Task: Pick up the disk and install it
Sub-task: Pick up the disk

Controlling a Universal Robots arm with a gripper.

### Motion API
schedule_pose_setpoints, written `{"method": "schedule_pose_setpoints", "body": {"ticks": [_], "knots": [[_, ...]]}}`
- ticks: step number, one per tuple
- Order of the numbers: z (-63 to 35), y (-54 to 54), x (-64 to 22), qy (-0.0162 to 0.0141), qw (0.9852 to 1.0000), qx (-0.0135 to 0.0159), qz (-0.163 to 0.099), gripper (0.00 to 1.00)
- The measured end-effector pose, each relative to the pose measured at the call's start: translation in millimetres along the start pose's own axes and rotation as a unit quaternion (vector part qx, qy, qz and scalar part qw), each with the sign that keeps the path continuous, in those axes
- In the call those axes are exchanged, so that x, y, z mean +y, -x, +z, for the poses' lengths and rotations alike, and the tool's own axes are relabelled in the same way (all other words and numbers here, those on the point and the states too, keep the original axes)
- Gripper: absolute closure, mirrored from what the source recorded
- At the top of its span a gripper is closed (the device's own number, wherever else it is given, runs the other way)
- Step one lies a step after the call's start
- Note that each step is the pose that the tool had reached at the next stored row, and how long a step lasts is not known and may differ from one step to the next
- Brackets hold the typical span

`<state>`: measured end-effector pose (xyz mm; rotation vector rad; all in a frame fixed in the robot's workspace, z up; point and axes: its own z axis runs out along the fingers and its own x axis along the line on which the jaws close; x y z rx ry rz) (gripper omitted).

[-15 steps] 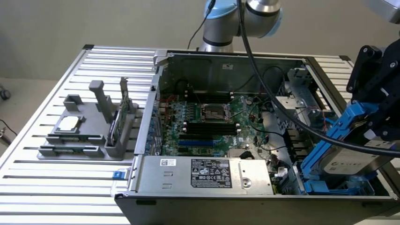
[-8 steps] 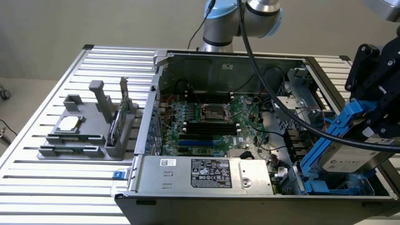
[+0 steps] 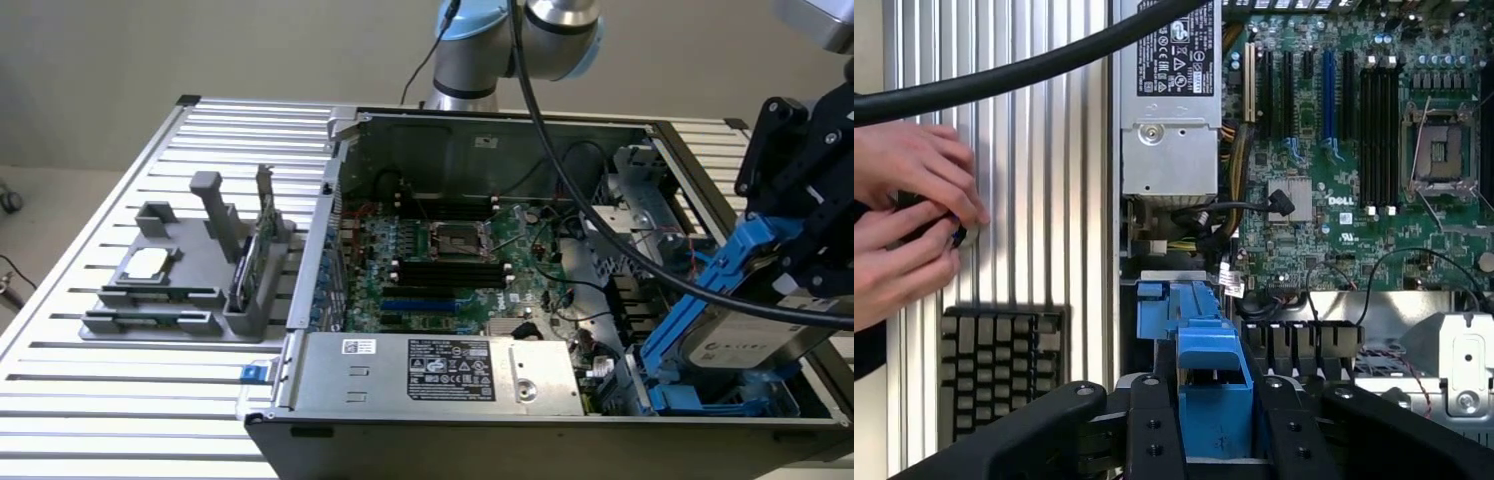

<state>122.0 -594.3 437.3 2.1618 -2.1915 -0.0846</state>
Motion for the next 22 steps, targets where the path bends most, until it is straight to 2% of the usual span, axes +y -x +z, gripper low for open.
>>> {"method": "schedule_pose_setpoints", "body": {"ticks": [19,22], "knots": [[9.6,3.3,-2.1,0.0000,1.0000,0.0001,-0.002,0.67],[9.5,3.8,-2.1,0.0009,1.0000,0.0003,-0.003,0.67]]}}
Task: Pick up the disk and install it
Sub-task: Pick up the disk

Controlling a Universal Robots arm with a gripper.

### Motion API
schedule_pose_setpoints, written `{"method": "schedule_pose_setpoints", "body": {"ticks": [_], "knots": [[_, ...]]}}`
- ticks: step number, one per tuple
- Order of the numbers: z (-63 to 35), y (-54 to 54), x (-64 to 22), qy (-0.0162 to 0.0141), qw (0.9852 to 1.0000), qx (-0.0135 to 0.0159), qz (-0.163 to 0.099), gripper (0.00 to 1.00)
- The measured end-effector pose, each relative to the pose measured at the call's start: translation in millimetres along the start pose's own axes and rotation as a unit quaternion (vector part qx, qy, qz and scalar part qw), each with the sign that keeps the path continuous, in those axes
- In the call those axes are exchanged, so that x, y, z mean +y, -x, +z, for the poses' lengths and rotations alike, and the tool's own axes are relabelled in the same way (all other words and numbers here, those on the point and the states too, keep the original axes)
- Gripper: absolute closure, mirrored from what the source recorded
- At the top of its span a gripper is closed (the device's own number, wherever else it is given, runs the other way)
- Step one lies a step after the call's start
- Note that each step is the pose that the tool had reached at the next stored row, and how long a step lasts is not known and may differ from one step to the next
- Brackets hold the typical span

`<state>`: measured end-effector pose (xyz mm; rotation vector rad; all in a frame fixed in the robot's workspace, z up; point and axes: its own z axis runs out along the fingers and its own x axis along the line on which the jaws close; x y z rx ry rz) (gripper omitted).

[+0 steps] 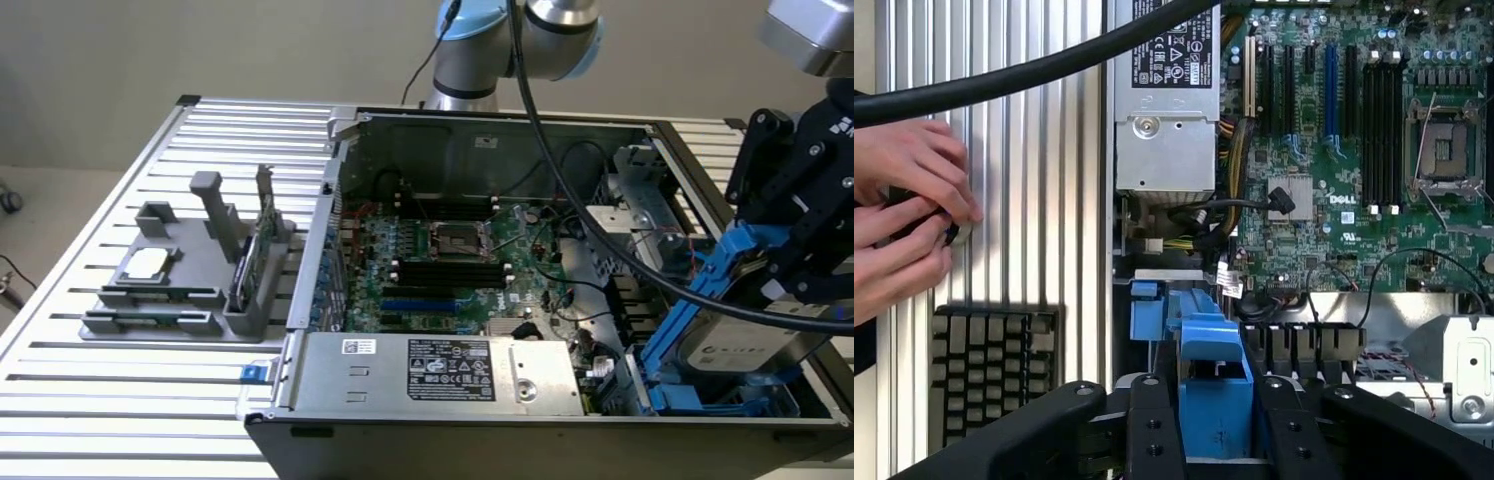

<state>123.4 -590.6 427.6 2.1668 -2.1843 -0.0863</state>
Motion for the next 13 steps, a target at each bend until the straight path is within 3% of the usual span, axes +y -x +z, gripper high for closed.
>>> {"method": "schedule_pose_setpoints", "body": {"ticks": [6,13], "knots": [[-7.5,2.2,0.7,0.0044,1.0000,-0.0001,0.000,0.67],[-10.6,2.3,1.0,0.0068,1.0000,0.0002,0.000,0.67]]}}
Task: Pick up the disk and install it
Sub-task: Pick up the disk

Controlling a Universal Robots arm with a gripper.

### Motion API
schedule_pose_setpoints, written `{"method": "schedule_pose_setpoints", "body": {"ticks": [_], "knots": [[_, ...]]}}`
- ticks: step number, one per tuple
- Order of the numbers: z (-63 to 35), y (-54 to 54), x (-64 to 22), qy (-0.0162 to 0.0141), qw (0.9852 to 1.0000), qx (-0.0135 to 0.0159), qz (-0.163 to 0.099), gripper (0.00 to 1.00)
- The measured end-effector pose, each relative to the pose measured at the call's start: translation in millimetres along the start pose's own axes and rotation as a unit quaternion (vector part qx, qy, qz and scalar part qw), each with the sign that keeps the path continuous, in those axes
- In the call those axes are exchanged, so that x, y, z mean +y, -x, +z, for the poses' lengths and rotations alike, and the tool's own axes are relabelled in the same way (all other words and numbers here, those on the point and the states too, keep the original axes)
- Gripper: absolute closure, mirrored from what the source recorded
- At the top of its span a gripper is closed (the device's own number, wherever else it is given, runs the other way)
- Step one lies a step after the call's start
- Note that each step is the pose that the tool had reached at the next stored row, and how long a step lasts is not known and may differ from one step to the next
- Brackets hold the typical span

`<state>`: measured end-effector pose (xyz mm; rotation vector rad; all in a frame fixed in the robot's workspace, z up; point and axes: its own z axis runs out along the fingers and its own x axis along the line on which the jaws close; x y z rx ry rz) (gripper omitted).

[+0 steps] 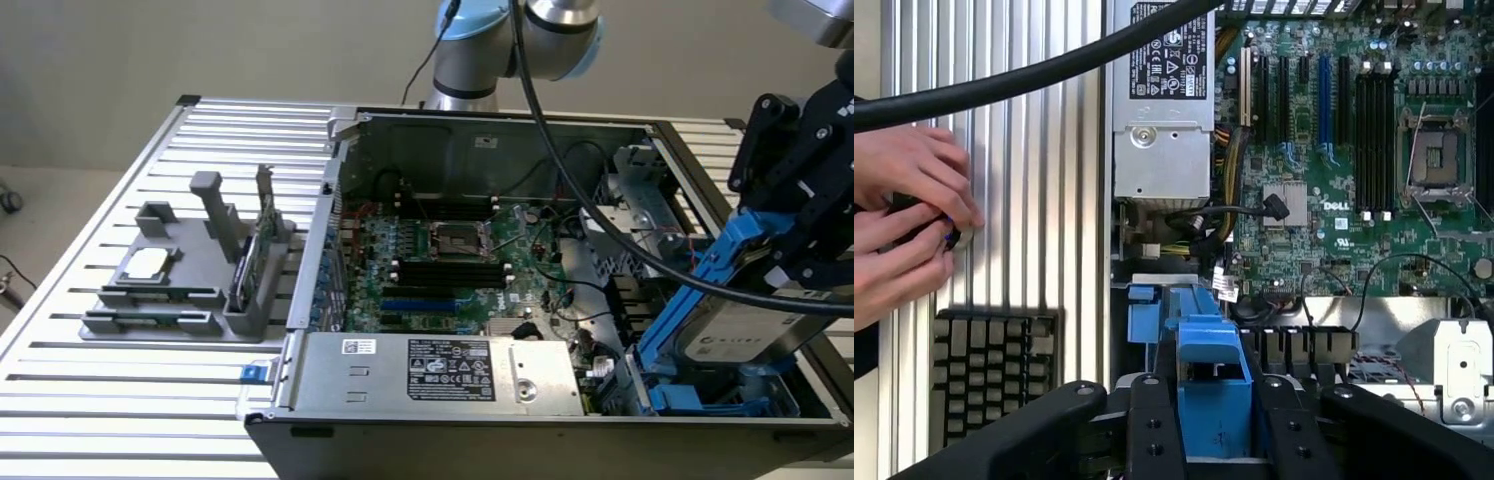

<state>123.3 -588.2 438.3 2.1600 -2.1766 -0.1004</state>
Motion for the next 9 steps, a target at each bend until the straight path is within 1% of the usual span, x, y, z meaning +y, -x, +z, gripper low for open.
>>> {"method": "schedule_pose_setpoints", "body": {"ticks": [9], "knots": [[-39.0,-0.3,4.1,0.0002,1.0000,-0.0003,0.000,0.67]]}}
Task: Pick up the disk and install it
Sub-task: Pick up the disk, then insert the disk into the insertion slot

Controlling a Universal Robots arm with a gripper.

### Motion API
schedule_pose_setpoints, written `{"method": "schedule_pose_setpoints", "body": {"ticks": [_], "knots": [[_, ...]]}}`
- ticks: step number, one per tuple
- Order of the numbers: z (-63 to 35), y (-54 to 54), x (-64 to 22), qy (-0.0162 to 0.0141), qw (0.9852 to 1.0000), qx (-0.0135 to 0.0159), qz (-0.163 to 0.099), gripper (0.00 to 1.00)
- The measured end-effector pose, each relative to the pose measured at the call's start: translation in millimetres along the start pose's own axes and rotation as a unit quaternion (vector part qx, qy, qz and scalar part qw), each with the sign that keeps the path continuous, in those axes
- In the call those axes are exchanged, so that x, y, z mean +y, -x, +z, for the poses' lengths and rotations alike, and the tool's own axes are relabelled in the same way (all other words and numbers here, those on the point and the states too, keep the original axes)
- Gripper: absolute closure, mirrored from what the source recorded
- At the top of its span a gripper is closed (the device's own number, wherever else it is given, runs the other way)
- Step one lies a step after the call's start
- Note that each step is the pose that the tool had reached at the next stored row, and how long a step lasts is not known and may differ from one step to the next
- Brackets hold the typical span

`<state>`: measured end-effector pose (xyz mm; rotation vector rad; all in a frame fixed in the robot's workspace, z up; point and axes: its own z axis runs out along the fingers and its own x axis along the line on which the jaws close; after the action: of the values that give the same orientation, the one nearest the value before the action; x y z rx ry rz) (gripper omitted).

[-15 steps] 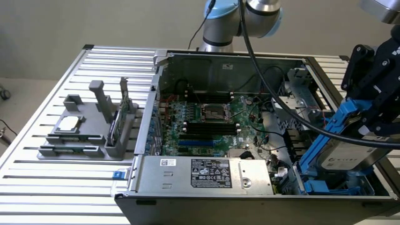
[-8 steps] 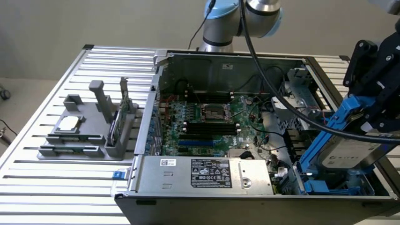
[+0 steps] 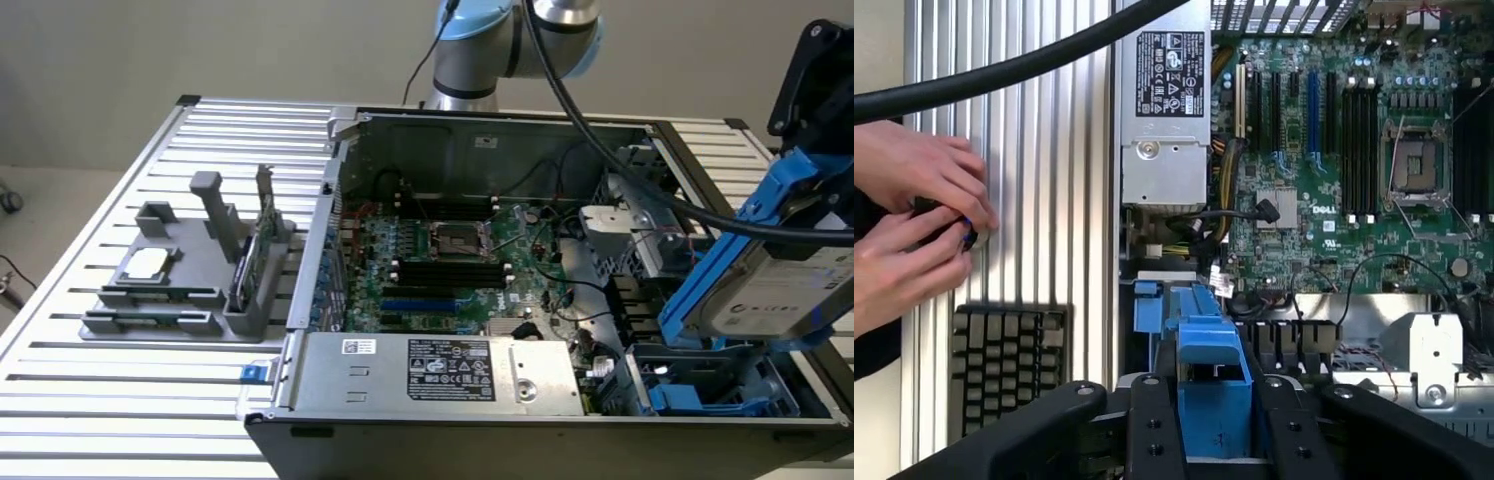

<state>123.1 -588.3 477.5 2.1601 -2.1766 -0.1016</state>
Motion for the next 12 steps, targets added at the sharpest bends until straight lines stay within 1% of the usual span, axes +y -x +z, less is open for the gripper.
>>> {"method": "schedule_pose_setpoints", "body": {"ticks": [4,5,7,12], "knots": [[-17.6,0.0,1.8,0.0000,1.0000,0.0003,0.000,0.67],[-19.3,0.0,1.9,0.0000,1.0000,0.0002,0.000,0.67],[-19.2,-0.1,2.0,0.0005,1.0000,0.0002,0.000,0.67],[-19.3,-0.1,1.9,0.0006,1.0000,0.0002,0.000,0.67]]}}
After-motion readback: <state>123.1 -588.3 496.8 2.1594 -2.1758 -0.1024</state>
